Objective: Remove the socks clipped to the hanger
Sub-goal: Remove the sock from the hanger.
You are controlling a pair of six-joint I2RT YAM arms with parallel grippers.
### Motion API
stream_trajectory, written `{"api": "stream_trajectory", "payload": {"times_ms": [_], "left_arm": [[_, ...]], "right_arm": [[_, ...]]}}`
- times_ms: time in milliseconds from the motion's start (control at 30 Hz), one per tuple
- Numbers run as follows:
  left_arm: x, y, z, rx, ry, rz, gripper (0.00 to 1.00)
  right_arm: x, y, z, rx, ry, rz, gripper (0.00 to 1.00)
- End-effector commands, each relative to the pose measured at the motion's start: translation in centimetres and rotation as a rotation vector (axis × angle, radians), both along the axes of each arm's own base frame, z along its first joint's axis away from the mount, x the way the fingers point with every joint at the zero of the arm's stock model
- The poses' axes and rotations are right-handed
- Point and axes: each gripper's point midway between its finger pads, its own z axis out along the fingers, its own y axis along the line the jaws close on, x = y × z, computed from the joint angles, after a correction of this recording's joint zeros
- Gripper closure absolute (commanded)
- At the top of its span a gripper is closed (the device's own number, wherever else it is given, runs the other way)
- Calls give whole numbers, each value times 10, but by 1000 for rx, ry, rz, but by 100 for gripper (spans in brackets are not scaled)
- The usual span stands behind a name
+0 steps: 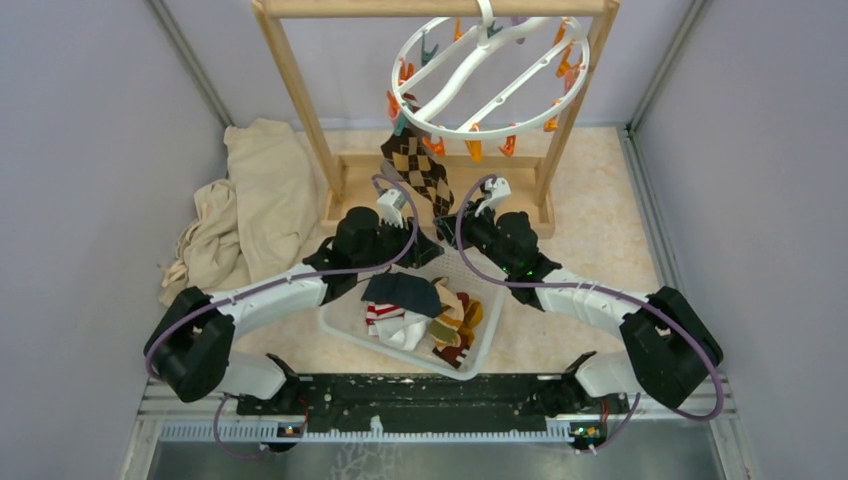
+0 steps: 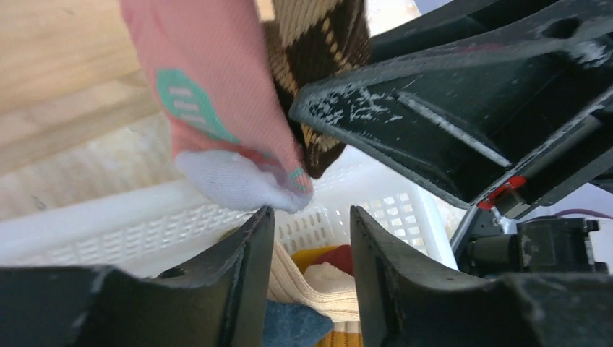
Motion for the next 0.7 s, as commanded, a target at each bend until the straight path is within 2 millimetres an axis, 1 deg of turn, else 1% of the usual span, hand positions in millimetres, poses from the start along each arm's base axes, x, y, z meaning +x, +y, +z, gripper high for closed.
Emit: {"api": "stream_trajectory", "payload": {"times_ms": [0,33,67,100,133,167,233,333,367,400,467,533,667], "left_arm": [[18,1,22,21,-81,29,56],[20,4,23,30,-86,44,57],[22,7,23,38,-90,59,57],[24,10,24,42,-94,70,57],[25,12,24,44,-95,73,57],[26,13,24,45,-95,76,58],[30,18,23,49,-92,90,58],[35,28,24,52,-88,119,58],[36,30,24,50,-88,123,58],[37,32,25,47,-89,126,57],[40,36,26,50,-85,136,55],[42,40,27,51,-86,142,50],[41,45,39,51,-94,153,35]], "right_arm": [[-3,3,29,47,-61,12,82],[-4,3,31,47,-63,13,79],[-5,2,33,49,-67,12,73],[-7,1,35,50,-70,14,69],[-8,0,37,50,-77,14,69],[-8,-2,39,52,-82,9,70],[-8,-4,41,45,-88,-1,83],[-10,-6,46,36,-98,1,83],[-11,-7,46,33,-99,-1,85],[-12,-9,49,34,-106,-1,90],[-15,-12,52,33,-115,-5,95],[-17,-16,55,32,-120,-13,99],[-25,-23,60,34,-124,-17,100]]}}
